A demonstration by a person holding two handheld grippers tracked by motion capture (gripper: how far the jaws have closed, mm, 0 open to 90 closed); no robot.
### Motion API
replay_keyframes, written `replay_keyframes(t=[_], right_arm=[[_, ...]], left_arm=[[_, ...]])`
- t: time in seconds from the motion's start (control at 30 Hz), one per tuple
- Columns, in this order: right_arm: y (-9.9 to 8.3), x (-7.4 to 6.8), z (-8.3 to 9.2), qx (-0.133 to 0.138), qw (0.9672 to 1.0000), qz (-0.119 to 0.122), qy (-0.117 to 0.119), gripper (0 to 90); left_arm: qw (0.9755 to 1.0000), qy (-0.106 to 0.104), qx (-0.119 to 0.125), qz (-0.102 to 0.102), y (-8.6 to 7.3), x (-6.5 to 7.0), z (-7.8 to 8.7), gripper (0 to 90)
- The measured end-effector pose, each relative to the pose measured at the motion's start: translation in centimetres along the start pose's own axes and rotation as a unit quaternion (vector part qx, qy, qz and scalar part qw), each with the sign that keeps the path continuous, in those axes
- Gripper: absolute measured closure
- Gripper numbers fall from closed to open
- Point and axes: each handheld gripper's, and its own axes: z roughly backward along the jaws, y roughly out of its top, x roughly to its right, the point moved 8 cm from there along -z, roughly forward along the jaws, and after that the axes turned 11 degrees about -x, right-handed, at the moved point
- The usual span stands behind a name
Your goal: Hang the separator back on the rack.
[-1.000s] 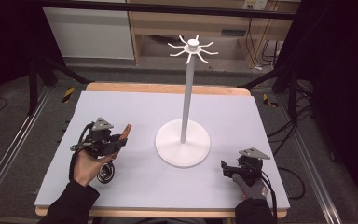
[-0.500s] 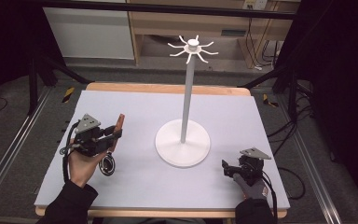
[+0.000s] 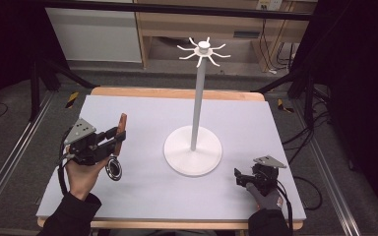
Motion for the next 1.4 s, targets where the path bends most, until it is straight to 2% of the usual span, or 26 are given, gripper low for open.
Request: replay_keyframes(t=[0.3, 0.5, 0.63, 0.7, 1.03, 1.4], right_arm=[[0.1, 0.0, 0.0, 0.005, 1.0, 0.002, 0.0, 6.1], [0.2, 0.0, 0.0, 0.009, 1.0, 0.002, 0.001, 6.0], [0.2, 0.1, 0.1, 0.01, 0.9999, 0.0, 0.0, 6.0], [0.3, 0.2, 0.1, 0.011, 0.9999, 0.001, -0.002, 6.0], [0.3, 0.1, 0.0, 0.009, 1.0, 0.0, -0.002, 6.0], [0.3, 0.0, 0.1, 0.01, 1.0, 0.0, 0.0, 6.0]], left_arm=[[0.9994, -0.007, 0.03, -0.014, 1.3, 1.3, 1.7, 67.1], [0.9991, -0.013, 0.038, -0.014, 2.0, 1.5, 1.7, 67.0], [0.9985, -0.025, 0.047, -0.011, 2.7, 1.8, 1.7, 67.0], [0.9981, -0.032, 0.052, -0.01, 3.2, 2.1, 1.7, 67.0], [0.9957, -0.041, 0.081, -0.017, 6.3, 3.4, 2.3, 67.1], [0.9938, -0.049, 0.096, -0.028, 9.0, 4.7, 2.4, 67.0]])
